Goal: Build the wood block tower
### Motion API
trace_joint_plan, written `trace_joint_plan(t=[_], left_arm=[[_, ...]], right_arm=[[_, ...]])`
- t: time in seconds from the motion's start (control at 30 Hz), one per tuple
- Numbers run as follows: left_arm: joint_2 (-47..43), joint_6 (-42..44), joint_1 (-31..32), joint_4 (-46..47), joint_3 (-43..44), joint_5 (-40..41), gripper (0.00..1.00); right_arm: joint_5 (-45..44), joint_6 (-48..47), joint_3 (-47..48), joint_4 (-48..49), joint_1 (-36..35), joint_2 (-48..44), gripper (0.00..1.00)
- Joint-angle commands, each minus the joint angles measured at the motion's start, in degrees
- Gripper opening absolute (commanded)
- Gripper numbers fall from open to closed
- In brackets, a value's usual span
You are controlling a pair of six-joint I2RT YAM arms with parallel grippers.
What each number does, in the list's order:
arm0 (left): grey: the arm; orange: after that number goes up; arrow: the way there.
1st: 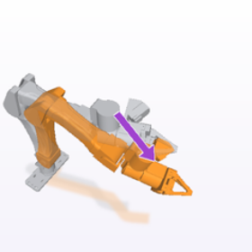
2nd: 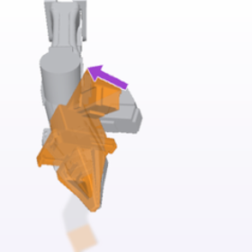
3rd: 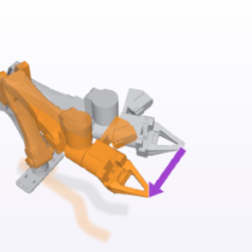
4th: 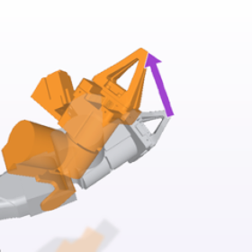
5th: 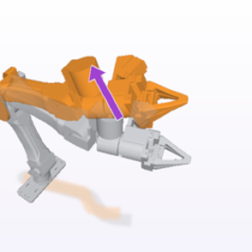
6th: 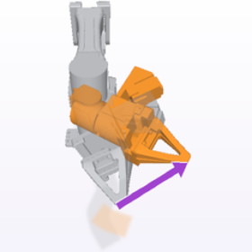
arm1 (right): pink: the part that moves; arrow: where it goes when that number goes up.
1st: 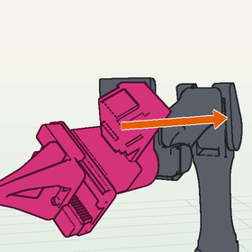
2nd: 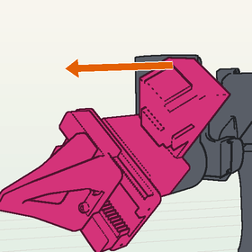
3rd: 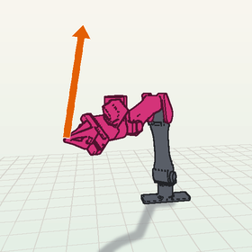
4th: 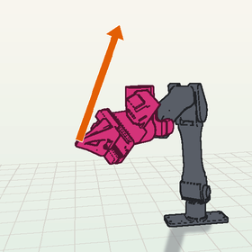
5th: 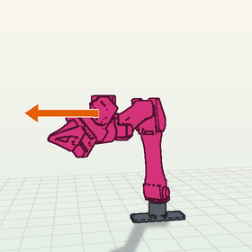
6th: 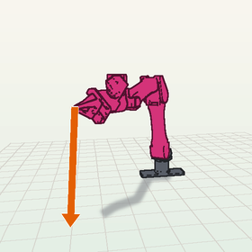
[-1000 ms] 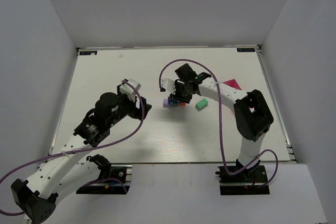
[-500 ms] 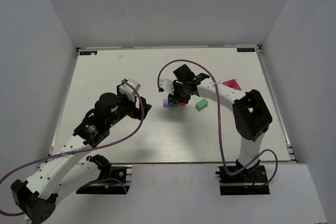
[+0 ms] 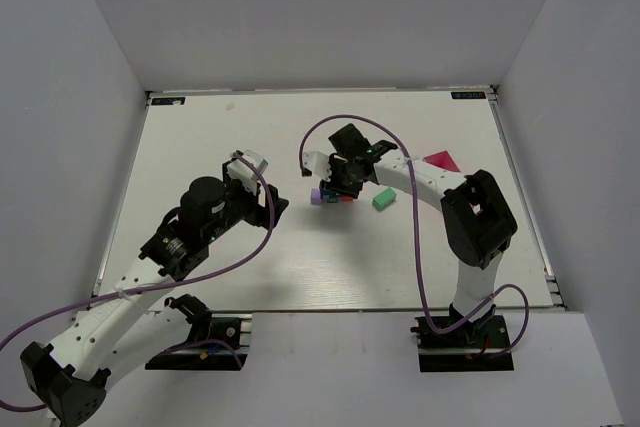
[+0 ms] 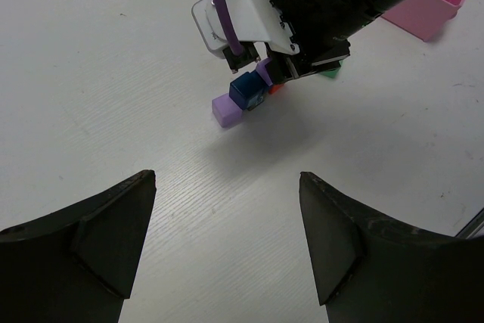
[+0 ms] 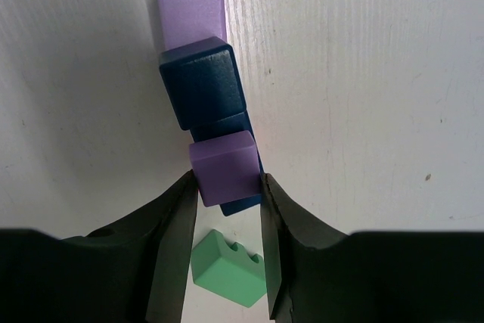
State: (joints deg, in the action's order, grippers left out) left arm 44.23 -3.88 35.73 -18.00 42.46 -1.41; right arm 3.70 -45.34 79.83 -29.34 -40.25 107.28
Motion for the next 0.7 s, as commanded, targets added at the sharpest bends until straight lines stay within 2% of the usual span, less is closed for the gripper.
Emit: trace_joint_plan(t=[0.0,0.37,0.5,0.57,0.67], left_arm=[[-0.99,0.19,-0.31,-0.28,1.31,0.62,0.86],[-0.99,0.19,-0.31,-0.28,1.31,0.62,0.86],[-0.99,0.19,-0.31,-0.28,1.31,0.62,0.86],[-0.99,0.19,-0.31,-0.28,1.31,0.62,0.86],[-0.99,0.19,-0.31,-0.28,1.31,0.62,0.86]], right_arm=[[-0.63,0.34,2.08,1.66,-0.36,0.47,0.02],[-0.80,-0.10,1.91,1.83,-0.44,0.65,0.09],[-0.98,-0.10,1.91,1.66,-0.53,1.08,0.14],[-0.98,-0.27,1.90,1.83,-0.62,0.91,0.19],[-1.33,-0.27,1.90,1.66,-0.71,0.91,0.21]])
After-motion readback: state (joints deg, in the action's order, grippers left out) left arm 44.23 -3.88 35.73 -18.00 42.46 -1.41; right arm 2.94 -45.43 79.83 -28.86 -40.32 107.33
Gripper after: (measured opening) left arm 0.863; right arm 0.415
